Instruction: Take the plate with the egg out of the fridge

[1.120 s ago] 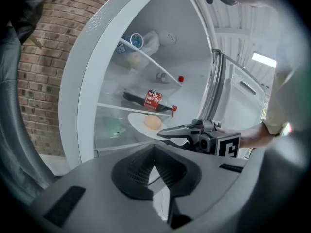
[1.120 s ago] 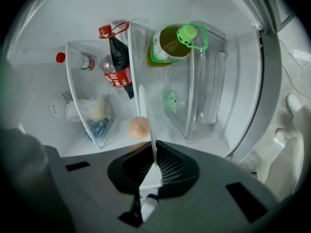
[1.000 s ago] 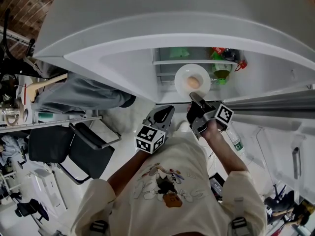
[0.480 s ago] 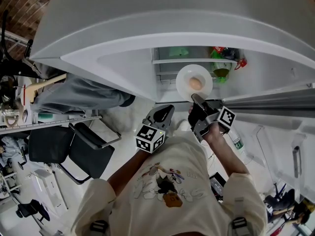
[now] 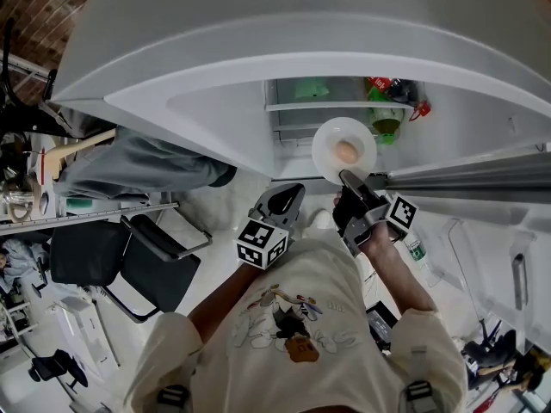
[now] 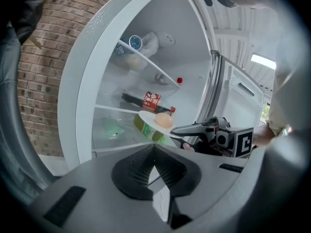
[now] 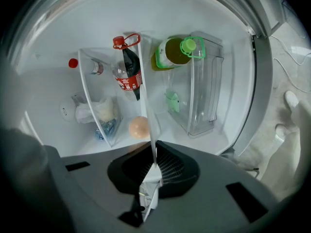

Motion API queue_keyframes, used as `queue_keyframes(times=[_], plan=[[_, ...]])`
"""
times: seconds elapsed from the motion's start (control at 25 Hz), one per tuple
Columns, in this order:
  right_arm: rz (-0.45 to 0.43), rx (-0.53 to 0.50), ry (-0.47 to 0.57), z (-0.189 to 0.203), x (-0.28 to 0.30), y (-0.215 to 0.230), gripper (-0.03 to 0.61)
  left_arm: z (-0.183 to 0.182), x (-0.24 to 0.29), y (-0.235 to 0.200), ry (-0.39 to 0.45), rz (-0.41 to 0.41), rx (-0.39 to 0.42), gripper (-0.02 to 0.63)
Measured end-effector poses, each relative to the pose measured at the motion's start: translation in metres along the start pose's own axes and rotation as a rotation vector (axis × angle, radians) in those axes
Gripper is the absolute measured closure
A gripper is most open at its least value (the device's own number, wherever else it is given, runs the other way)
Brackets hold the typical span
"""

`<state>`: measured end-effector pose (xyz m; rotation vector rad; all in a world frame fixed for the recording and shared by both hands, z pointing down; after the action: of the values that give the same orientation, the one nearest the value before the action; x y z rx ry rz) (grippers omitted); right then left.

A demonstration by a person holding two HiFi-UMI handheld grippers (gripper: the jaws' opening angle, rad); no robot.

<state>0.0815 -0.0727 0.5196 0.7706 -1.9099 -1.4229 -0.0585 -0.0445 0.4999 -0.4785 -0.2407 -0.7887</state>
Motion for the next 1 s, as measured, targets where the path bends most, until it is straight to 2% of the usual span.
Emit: queue_keyframes(times=[0.64,1.0], plan=[[-0.048,0.020,0.012,0.014,-0.026,-0.028,0.555,-0.011,-0.013,0.008,0.027,-0.006,0.012,0.604],[-0.052,0.028,0.031,0.017,-0.043,-0.035,0.555,-0.038,-0.030,0.007,0.084,-0.020,0.005,0.604]])
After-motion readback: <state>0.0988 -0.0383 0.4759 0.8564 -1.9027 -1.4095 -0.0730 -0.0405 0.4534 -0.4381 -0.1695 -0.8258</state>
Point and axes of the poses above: the fingertips, and each gripper's own axes: x forward along the fingers, y to its right, z out of its underside, the point moved 3 cm from there along -x, backward along the fingers, and after that the axes turned 1 degree about x, right-handed, at the moved point
